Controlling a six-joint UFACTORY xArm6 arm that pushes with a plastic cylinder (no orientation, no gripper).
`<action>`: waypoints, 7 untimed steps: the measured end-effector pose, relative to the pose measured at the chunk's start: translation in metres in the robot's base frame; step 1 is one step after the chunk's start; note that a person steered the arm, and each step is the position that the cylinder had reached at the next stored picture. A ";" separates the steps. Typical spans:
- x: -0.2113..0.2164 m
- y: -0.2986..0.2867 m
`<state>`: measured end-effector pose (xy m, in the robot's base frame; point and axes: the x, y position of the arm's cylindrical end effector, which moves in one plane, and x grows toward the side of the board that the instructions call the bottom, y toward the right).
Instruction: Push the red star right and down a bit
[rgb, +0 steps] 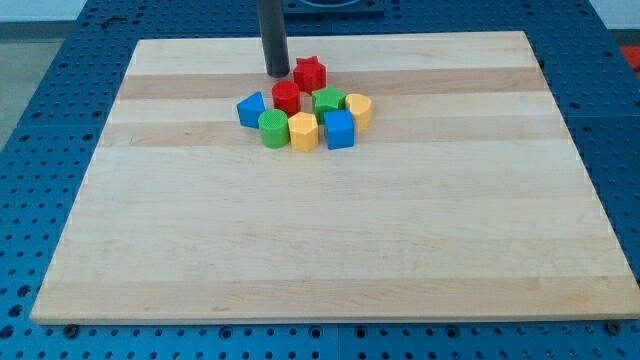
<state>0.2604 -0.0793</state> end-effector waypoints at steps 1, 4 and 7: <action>-0.021 0.009; 0.014 0.039; 0.019 0.039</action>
<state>0.2793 -0.0405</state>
